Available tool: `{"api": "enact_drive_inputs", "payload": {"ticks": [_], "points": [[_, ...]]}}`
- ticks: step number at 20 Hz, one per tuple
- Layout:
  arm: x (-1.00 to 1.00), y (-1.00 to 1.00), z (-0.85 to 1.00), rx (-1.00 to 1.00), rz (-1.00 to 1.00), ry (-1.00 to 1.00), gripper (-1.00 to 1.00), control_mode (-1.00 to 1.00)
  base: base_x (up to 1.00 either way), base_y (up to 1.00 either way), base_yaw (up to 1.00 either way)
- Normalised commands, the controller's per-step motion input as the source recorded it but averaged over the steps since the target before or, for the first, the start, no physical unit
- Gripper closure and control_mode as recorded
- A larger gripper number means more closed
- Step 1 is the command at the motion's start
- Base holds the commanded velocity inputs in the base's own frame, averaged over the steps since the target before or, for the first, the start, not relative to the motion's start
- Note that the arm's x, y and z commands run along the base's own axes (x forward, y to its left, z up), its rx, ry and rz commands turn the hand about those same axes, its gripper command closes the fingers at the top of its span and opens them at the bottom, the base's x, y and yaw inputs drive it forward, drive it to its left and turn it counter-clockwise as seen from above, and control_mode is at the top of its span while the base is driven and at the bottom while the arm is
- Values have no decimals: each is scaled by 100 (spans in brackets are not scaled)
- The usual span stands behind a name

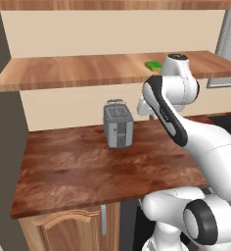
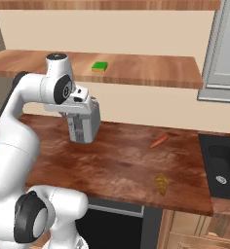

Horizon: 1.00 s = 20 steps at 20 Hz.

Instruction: Open the cabinet. Pick the sponge and place it next to the sink. Then close the cabinet.

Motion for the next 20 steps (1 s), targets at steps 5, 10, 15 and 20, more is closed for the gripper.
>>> {"api": "enact_drive_inputs", "payload": {"ticks": [5, 10, 15, 20], "points": [[-23, -15, 0, 2, -3, -8, -100, -100, 0, 0, 0], [-33, -39, 2, 3, -8, -12, -100, -100, 0, 0, 0], [-20, -51, 44, 8, -11, -28, -100, -100, 0, 0, 0], [-10, -57, 79, 7, -19, -25, -100, -100, 0, 0, 0]]}}
